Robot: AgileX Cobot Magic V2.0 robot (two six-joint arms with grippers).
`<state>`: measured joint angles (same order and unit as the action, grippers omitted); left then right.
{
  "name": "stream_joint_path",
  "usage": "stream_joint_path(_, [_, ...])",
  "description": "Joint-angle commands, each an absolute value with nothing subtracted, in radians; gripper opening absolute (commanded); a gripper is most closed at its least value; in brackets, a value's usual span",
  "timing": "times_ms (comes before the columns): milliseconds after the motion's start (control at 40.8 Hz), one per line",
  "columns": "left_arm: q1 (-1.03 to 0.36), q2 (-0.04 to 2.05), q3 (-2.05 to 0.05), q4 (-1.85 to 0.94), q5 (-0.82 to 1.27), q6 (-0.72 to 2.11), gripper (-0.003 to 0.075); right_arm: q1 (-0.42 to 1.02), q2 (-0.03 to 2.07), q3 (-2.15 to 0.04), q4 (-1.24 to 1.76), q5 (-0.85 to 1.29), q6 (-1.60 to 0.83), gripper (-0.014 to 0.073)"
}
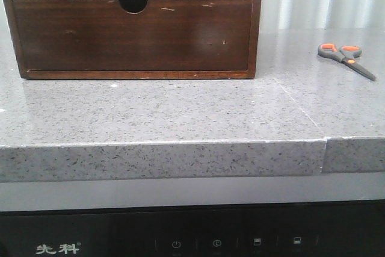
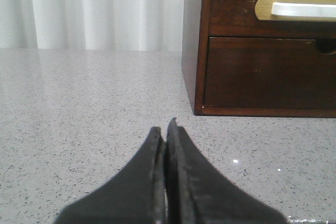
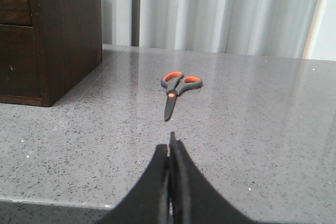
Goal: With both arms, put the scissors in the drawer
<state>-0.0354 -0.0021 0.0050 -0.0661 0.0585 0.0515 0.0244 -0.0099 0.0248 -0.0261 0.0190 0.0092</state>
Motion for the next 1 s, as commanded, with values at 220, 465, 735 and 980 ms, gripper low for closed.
stream_joint_path(220, [-0.035, -0.02, 0.028, -0.067, -0.021, 0.043, -0.002, 0.022, -0.027, 0.027, -0.024, -0.057, 0.0, -0.0068])
stream_joint_path(465, [-0.035, -0.02, 0.028, -0.067, -0.021, 0.043, -0.002, 0.022, -0.027, 0.027, -0.025, -0.086, 0.0, -0.0068])
stream_joint_path(735, [-0.035, -0.02, 0.019, -0.067, -0.142, 0.043, -0.002, 0.022, -0.027, -0.02, -0.022, -0.184, 0.0, -0.0068])
stream_joint_path(980, [-0.035, -0.009, -0.186, -0.067, -0.018, 0.043, -0.002, 0.022, -0.002, -0.265, -0.022, 0.079, 0.0, -0.0068])
